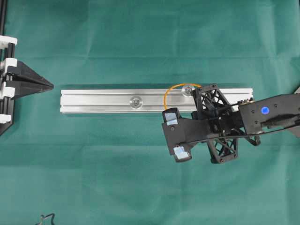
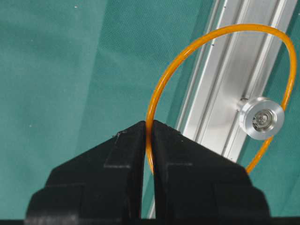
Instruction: Hook the rubber onto the shaft.
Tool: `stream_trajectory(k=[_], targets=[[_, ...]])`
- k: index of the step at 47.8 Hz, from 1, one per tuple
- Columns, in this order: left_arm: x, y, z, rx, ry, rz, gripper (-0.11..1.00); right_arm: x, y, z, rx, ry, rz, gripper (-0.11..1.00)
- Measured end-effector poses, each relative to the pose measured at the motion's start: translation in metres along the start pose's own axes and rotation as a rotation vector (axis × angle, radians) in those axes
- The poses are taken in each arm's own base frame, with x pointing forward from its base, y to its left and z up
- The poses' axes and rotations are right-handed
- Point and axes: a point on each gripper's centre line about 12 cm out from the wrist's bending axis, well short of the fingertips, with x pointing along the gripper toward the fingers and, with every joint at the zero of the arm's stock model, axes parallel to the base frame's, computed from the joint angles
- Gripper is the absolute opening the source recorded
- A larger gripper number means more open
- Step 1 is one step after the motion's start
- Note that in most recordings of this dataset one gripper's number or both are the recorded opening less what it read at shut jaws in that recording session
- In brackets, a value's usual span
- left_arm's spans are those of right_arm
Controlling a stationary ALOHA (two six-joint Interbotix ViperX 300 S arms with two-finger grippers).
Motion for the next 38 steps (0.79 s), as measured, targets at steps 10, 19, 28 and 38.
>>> stream_trajectory(k=[10, 19, 28, 38], targets=[[0.000, 0.000, 0.000, 0.000, 0.002, 0.000, 0.00, 0.000, 0.007, 0.000, -0.012, 0.000, 0.004, 0.07], [0.000, 0.000, 0.000, 0.000, 0.002, 0.000, 0.00, -0.001, 0.015, -0.001, 0.000, -0.003, 0.013, 0.07], [0.000, 0.000, 0.000, 0.000, 0.000, 0.000, 0.00, -0.002, 0.024, -0.002, 0.017, -0.003, 0.020, 0.07], [0.000, 0.000, 0.000, 0.000, 0.002, 0.000, 0.00, -0.003, 0.033, -0.003, 0.014, -0.006, 0.029, 0.07]])
